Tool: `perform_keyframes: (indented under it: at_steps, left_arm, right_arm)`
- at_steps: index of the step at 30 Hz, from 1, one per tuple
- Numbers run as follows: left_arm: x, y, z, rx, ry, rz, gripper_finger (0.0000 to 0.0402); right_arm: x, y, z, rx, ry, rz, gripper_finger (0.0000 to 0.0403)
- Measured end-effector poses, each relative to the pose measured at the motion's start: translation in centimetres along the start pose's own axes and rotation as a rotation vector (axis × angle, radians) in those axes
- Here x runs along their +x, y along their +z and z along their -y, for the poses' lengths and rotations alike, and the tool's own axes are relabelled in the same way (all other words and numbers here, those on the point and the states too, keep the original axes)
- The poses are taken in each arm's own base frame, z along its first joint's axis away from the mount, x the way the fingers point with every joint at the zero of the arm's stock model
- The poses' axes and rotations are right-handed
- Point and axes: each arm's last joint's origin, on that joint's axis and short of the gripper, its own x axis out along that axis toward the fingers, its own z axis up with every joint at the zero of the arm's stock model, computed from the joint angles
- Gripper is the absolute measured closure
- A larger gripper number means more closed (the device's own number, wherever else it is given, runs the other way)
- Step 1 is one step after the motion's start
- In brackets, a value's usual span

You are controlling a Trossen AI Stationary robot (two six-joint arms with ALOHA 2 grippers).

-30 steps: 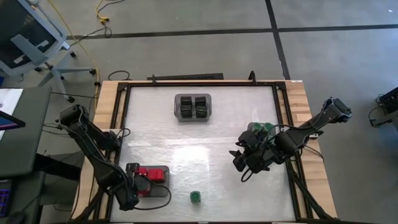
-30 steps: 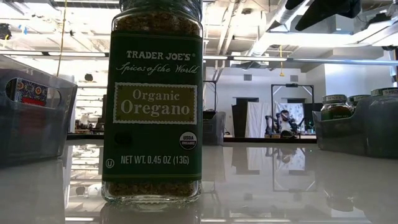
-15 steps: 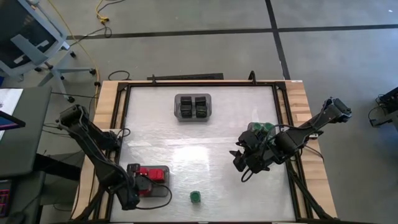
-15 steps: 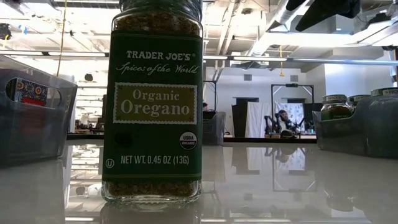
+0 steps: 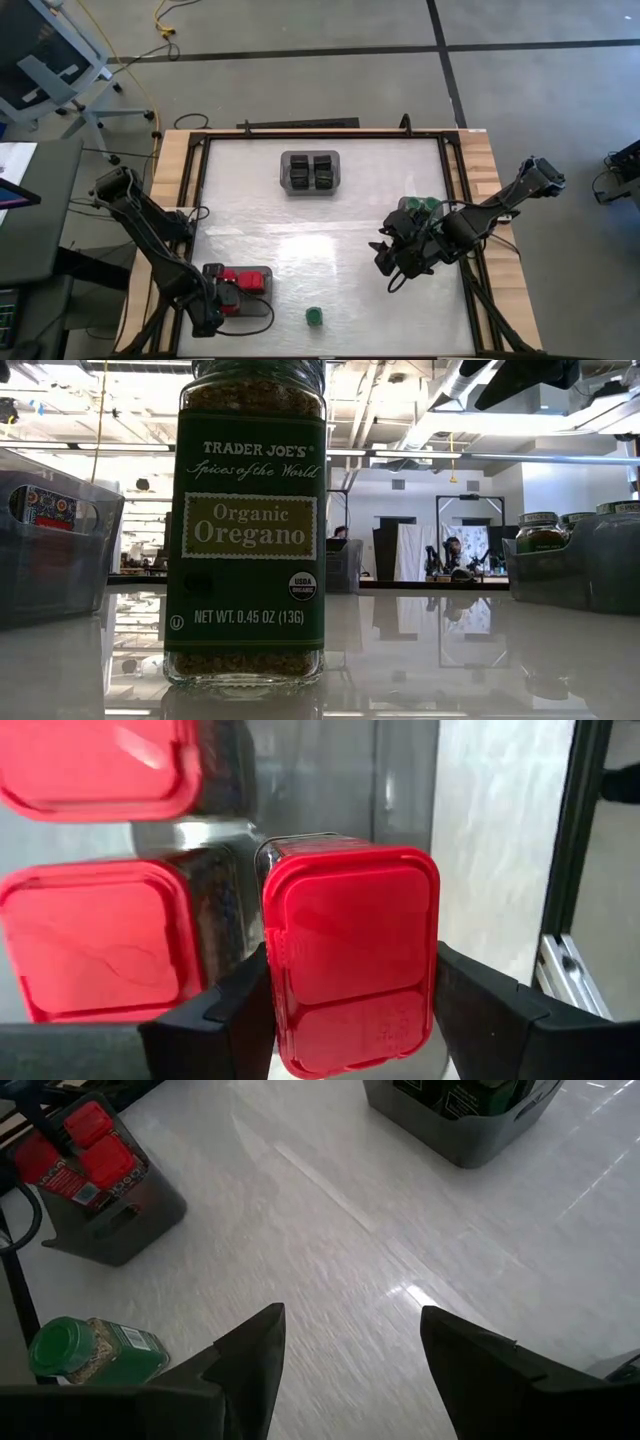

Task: Sort spices by type
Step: Put the red seasoning can into the bottom black transparent bin

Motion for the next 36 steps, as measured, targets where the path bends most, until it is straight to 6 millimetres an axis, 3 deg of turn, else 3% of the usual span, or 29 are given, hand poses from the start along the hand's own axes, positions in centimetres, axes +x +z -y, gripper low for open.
perform_keyframes:
  at_steps: [36]
  left_arm:
    - [0.01,-0.01,0.07,-0.008,-0.012,-0.009,0.0166]
  right_arm:
    - [0.00,0.02,-0.04,0.022,0.003,0.002,0.0143]
